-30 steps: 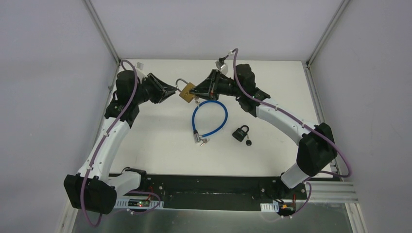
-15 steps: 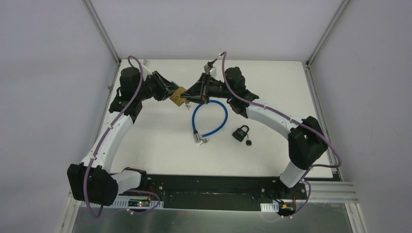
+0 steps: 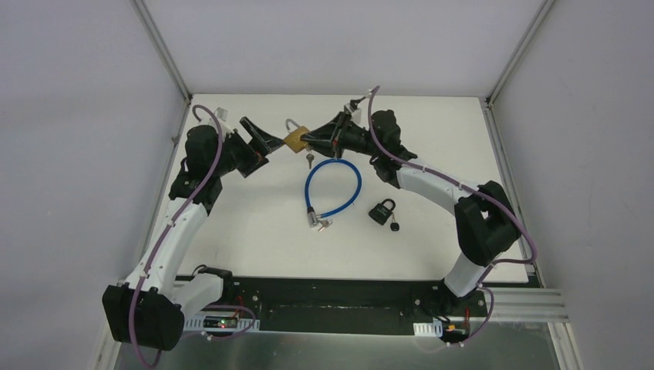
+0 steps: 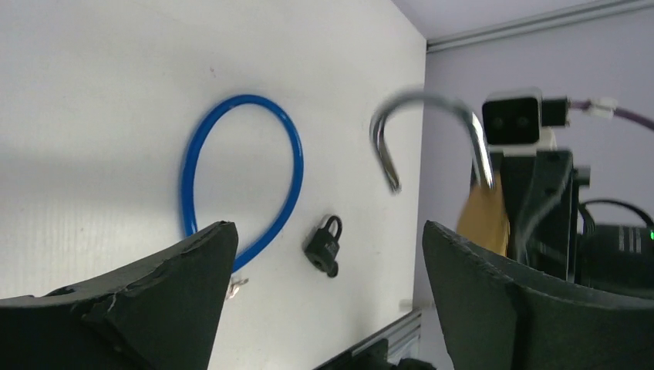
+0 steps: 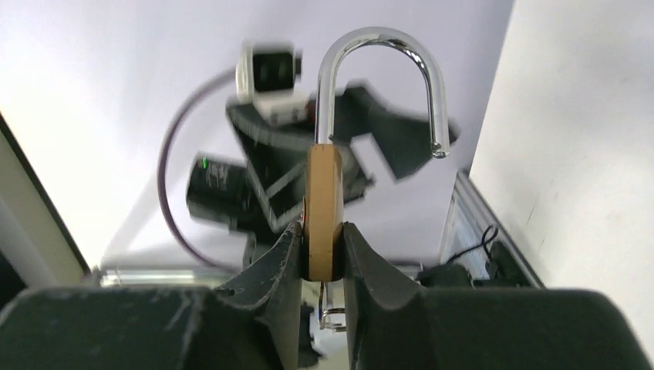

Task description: Unlock with the key

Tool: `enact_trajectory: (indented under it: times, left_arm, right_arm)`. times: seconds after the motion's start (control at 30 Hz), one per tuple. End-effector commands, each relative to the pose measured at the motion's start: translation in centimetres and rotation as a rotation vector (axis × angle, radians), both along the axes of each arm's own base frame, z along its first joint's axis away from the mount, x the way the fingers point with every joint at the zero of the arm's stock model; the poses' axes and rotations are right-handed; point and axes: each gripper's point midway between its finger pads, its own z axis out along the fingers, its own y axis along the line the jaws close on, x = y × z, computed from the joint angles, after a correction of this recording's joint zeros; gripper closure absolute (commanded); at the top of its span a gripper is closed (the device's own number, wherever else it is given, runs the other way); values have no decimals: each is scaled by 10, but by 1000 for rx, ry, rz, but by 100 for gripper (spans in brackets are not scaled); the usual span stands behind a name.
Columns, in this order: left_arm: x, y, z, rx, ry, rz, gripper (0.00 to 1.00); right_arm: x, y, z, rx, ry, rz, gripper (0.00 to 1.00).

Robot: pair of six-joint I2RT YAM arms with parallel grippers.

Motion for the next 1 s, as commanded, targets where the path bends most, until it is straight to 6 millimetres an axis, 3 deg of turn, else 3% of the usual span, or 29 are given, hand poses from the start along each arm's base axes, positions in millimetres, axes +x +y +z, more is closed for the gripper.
enact_trajectory:
  times: [0.0,0.1,0.2,0.27,0.43,0.67,0.97]
  left_arm:
    - [-25,5,-14,74,-4,-14,4]
    - [-36,15,-30,120,59,25,2]
    - [-45,42,-41,187,158,171,1]
    - [-48,56,-35,219,171,243,1]
    - [-57,61,-15,231,145,257,1]
    - [-62,65,-13,276,157,251,1]
    - [-59,62,-21,295,190,227,1]
  right_arm:
    - [54,-35,46,176,-10,-239,100]
    - [72,-31,23,129,29,-261,100]
    - [78,-14,-17,9,59,-246,100]
    - [80,-1,-47,-85,73,-237,100]
    - [77,31,-103,-212,102,-208,100]
    - [58,74,-148,-307,102,-118,100]
    - [45,104,-196,-386,136,-63,96]
